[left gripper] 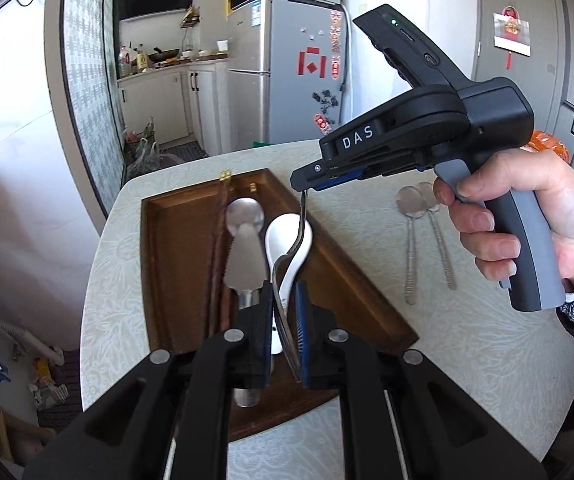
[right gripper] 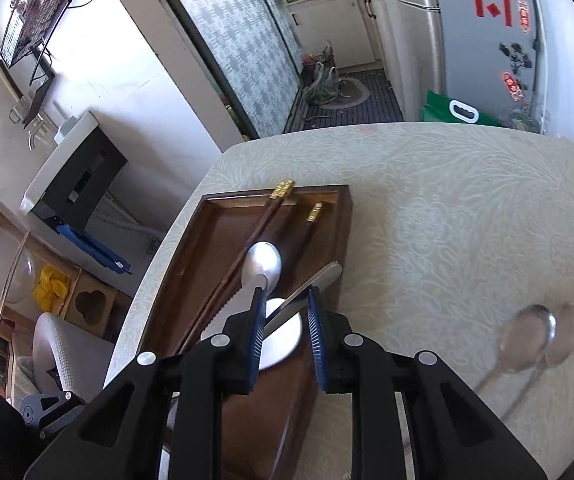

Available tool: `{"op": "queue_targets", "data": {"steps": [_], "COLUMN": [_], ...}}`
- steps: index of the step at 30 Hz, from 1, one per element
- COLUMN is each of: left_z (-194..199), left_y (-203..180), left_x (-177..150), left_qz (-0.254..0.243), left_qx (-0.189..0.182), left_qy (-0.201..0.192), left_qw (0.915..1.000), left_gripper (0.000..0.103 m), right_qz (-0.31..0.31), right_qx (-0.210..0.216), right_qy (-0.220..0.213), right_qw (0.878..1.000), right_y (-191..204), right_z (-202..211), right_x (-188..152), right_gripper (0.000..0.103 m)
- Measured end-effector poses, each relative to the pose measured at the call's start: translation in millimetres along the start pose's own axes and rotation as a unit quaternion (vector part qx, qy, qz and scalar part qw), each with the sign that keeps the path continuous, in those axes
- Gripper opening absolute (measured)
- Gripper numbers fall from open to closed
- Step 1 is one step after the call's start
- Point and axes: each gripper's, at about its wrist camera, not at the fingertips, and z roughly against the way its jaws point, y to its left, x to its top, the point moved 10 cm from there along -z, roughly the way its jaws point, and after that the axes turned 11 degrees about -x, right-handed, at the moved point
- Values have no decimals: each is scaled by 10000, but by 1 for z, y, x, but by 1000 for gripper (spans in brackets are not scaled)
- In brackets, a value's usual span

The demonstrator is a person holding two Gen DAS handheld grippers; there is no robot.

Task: Organize utensils
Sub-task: 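Carry the fork into the wooden tray and open the left tool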

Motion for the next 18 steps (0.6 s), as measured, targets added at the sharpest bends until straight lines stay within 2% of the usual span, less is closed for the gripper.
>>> {"op": "queue_targets", "data": {"steps": [4,6,9,10,11,13,15,17,18], "left_z": [-9,-11,-11,-11,-11,-8,0,7,10], "left_y": [14,21,32,33,33,32,25,14,4], "left_x": [-15,-18,-21,-22,-23,-24,-20,-13,-9], "left_qz": [116,100,156,109,89,52,-37,-166,-288], "left_qx": [3,319,521,570,564,569,530,463,401], "left_qy": [175,225,293,330,327,324,152,50,-17], "left_qw": [9998,9992,9981,9978,9978,9978,9985,9988,9988], "left_gripper": [10,7,7,10,11,40,59,65,72], "right_qz": [116,172,145,96,46,-11,-69,-166,-212], "right_qx": [123,117,197,252,320,352,343,248,185], "right_qy": [115,159,163,131,80,-72,-268,-474,-560], "right_qw": [9998,9997,9996,9996,9994,9994,9990,9984,9980], "right_y": [17,21,19,15,11,-3,-24,-54,-68], "right_z": [-22,-28,-24,-19,-13,4,27,51,62], "right_x": [1,-2,-4,-3,-1,2,7,11,12], "right_gripper": [18,18,19,21,27,36,52,60,63]}}
